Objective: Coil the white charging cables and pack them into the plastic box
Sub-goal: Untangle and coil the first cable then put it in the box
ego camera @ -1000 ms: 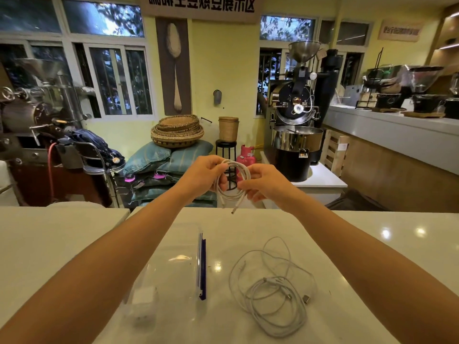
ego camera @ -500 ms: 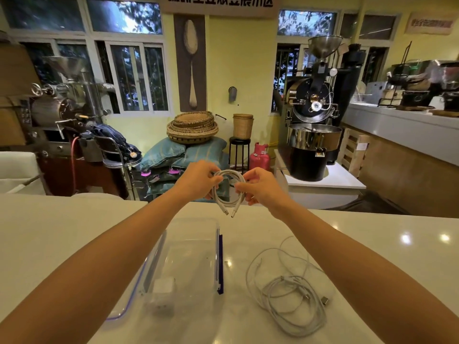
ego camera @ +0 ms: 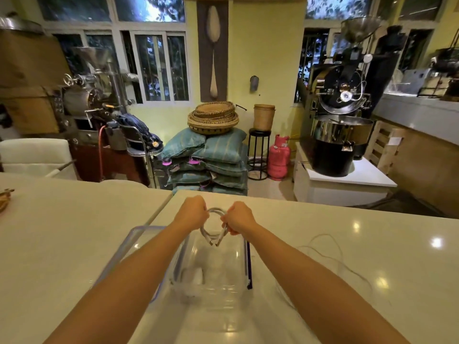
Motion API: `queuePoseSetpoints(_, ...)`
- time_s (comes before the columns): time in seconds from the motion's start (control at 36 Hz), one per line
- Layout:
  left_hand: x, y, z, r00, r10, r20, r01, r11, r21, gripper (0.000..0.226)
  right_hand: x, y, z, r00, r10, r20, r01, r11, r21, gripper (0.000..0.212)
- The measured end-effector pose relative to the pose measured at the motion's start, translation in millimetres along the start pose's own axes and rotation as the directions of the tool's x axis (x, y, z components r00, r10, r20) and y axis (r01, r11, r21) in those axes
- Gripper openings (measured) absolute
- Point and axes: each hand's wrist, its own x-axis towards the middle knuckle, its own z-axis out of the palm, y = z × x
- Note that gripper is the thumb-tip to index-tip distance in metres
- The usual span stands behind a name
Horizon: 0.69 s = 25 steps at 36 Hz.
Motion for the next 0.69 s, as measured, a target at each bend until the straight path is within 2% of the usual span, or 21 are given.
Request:
queuePoseSetpoints(0.03, 1, -2, 5, 1.000, -0.003, 0.001, 0.003, 0.999, 0.047, 0.018, 1, 1, 7, 1.000, 0.010, -0.007, -0.011, 0.999, -0.048, 0.010)
queuePoseSetpoints(0.06, 0, -4, 10, 1.000, -0.004, 0.005, 0.004, 0.995, 0.103, 0.016, 3, 3, 13, 1.000, 0.016, -0.019, -0.018, 0.995, -0.101, 0.013)
queuePoseSetpoints(0.17, 1, -4, 25, 0.999, 0.020, 0.035, -0.030, 0.943, 0.332, 0.022, 6, 2, 23, 0.999, 0.029, -0.012, -0.032, 0.946, -0.321, 0.032)
queuePoseSetpoints(0.28, 6, -1, 37, 0.994, 0.058, 0.090, -0.093, 0.886, 0.455, 0.028, 10, 0, 29, 0.994, 0.097, 0.059, -0.063, 0.903, -0.426, 0.044)
queuePoseSetpoints(0.42, 10, -1, 42, 0.985, 0.054, 0.165, -0.131, 0.856, 0.500, 0.027, 12, 5, 35, 0.990, 0.109, 0.088, -0.066, 0.917, -0.394, 0.032)
queuePoseSetpoints(0.58, 15, -4, 48, 0.981, 0.098, 0.164, -0.176, 0.799, 0.575, 0.025, 13, 12, 38, 0.994, 0.092, 0.062, -0.065, 0.937, -0.343, 0.030)
queuePoseSetpoints(0.69, 16, -7, 52, 0.985, 0.082, 0.151, -0.158, 0.782, 0.604, 0.024, 12, 12, 40, 0.996, 0.077, 0.053, -0.056, 0.945, -0.321, 0.030)
